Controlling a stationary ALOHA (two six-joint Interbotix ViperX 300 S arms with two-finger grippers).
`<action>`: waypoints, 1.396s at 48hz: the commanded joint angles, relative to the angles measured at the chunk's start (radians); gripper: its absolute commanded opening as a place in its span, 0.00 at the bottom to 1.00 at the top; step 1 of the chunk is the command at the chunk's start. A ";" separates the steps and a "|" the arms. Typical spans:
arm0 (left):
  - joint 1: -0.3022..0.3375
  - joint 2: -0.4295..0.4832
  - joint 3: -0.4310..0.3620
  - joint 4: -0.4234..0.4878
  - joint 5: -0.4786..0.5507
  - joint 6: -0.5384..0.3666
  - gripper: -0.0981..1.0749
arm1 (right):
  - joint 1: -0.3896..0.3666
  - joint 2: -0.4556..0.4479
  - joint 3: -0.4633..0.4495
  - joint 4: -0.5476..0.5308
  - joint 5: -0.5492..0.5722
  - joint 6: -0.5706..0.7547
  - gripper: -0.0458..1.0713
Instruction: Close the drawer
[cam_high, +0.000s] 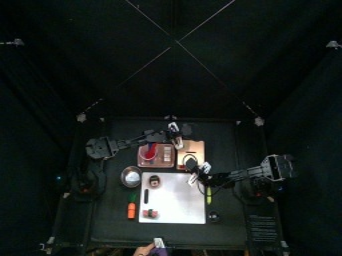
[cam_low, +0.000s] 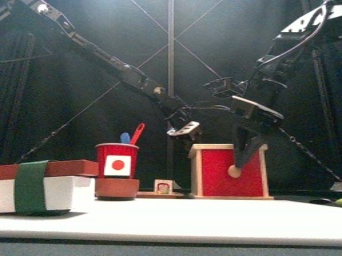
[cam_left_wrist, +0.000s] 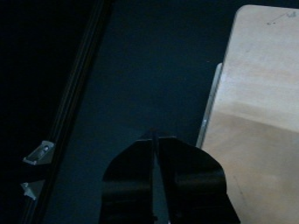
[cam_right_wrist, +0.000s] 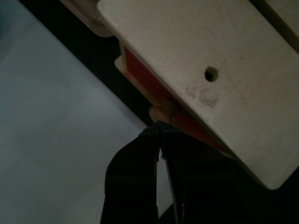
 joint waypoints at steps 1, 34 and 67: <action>0.002 -0.020 -0.029 0.000 -0.011 0.000 0.44 | -0.014 -0.015 -0.011 -0.008 -0.015 0.003 0.44; -0.183 -0.407 0.284 0.034 -0.112 -0.009 0.45 | 0.176 -0.325 0.100 0.132 -0.100 0.002 0.44; -0.390 -0.874 0.966 -0.218 -0.686 -0.009 0.45 | 0.178 -0.555 0.210 0.028 -0.170 0.002 0.44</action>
